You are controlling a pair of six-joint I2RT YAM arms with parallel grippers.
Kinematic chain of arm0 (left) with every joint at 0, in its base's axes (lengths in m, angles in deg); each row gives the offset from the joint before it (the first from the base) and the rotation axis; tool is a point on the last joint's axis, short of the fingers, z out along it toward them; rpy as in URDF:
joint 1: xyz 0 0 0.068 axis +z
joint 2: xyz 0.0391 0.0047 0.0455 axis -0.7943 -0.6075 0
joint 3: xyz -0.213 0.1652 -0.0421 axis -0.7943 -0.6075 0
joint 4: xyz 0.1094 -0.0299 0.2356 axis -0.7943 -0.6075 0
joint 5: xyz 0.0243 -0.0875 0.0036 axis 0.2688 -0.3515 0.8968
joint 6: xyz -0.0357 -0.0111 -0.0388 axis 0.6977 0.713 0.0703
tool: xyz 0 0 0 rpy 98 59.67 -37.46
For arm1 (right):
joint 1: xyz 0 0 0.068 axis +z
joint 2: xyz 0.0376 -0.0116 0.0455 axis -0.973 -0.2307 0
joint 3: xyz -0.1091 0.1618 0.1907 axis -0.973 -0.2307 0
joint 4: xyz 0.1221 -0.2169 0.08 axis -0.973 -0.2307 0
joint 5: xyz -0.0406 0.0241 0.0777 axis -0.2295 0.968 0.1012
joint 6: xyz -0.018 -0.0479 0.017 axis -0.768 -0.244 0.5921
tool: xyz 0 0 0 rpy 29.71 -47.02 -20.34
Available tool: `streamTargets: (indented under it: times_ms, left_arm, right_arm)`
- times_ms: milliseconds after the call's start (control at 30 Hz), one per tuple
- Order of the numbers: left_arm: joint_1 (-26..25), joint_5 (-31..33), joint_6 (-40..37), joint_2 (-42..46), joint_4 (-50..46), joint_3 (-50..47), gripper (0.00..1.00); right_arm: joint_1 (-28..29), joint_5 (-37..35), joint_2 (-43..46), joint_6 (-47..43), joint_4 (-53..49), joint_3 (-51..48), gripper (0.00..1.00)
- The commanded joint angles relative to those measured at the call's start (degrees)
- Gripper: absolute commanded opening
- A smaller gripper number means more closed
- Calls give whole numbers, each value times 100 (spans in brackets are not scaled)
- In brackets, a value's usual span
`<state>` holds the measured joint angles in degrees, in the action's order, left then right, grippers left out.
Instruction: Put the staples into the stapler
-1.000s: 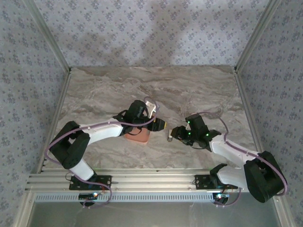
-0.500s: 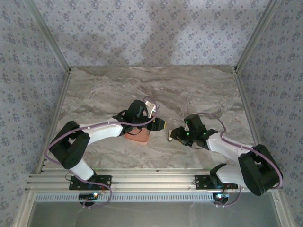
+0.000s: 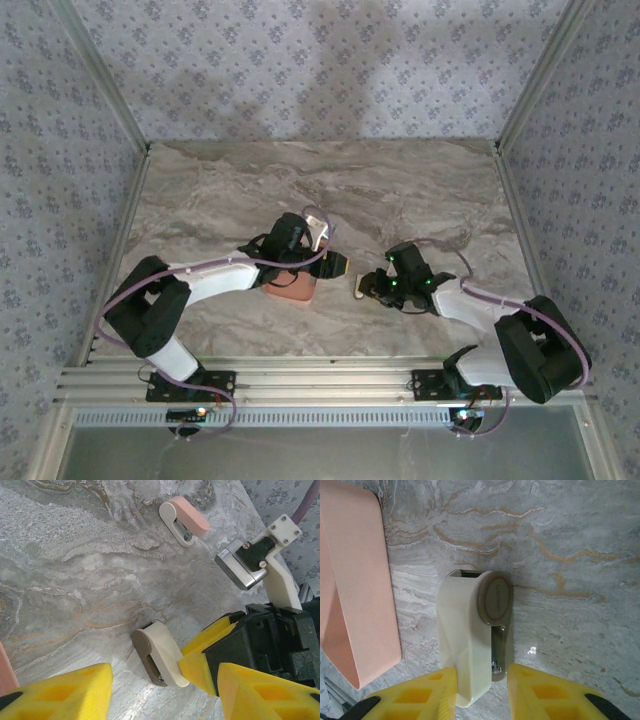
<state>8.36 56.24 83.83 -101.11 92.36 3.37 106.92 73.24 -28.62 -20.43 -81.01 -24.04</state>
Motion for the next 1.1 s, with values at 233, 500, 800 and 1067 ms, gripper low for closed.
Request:
streamTargets:
  times_ms: [233,500,800,1067]
  left_arm:
    - [58,19,36,214,202,-66,58]
    - [70,6,18,203,230,-84,58]
    - [72,-8,9,180,255,-78,58]
    - [92,27,53,216,289,-114,58]
  right_arm:
    - [193,-994,-409,-246,-1419,56,31]
    - [235,-1252,-392,-191,-1672,141,29]
    - [252,-1567,-432,-74,-1909,12,27]
    - [314,-1504,-356,-176,-1875,268,28]
